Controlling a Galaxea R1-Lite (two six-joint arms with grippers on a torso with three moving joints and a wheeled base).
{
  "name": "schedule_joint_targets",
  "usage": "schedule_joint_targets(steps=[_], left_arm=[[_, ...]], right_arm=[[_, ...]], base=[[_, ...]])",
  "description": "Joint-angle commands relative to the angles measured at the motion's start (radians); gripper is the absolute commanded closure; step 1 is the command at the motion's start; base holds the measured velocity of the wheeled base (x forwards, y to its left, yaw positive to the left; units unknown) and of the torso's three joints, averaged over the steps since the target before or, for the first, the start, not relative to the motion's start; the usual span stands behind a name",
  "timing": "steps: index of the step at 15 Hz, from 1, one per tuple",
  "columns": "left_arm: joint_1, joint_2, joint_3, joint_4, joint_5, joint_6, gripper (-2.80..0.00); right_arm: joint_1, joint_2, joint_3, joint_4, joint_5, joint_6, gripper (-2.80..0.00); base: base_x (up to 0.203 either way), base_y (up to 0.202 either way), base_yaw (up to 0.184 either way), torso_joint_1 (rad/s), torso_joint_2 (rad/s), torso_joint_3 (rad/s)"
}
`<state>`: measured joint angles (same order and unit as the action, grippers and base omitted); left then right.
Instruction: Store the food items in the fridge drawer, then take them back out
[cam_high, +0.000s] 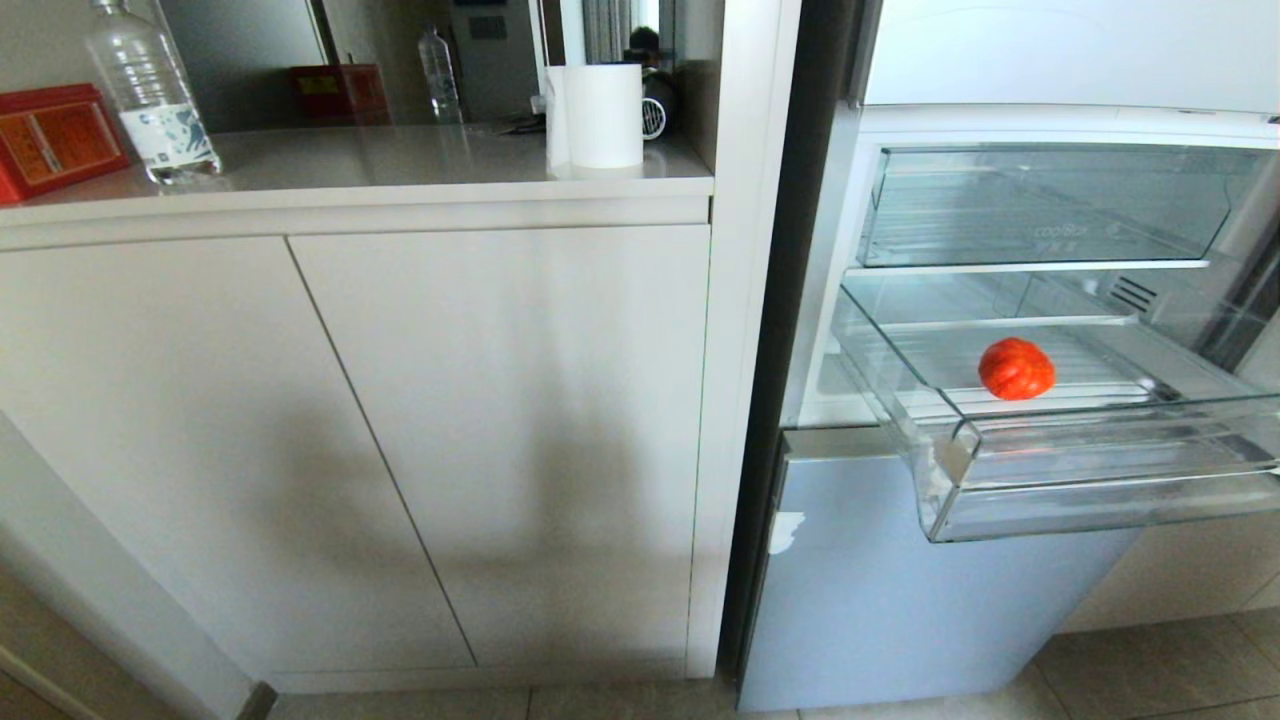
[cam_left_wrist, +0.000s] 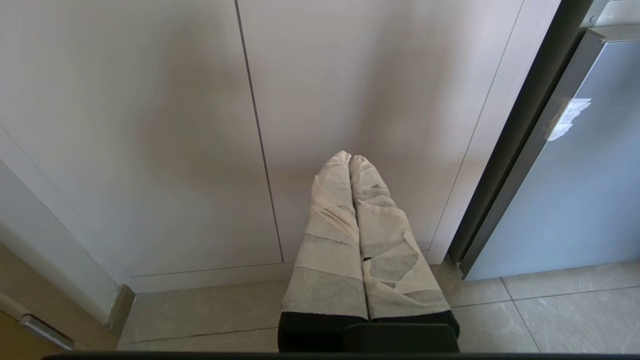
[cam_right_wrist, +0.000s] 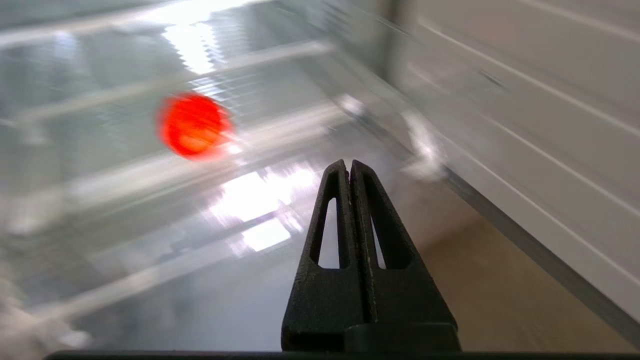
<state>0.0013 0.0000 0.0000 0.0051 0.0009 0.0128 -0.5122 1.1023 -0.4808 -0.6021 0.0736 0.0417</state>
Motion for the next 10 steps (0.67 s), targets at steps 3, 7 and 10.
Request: schedule_joint_targets(steps=[3,7,10], left_arm=[[0.000,0.002,0.000,0.001,0.000,0.001,0.00],[0.000,0.002,0.000,-0.001,0.001,0.000,0.00],[0.000,0.002,0.000,0.000,-0.001,0.001,0.00]], right_arm=[[-0.241,-0.161,0.190,-0.010,0.160,-0.008,0.00],[-0.270,-0.176,0.233,-0.010,0.164,-0.032,0.00],[-0.328,-0.175,0.235,-0.011,0.166,-0.032,0.00]], base=[[0.000,0.000,0.000,0.000,0.00,0.000],[0.000,0.000,0.000,0.000,0.00,0.000],[-0.001,0.004,-0.155,-0.002,0.00,0.001]])
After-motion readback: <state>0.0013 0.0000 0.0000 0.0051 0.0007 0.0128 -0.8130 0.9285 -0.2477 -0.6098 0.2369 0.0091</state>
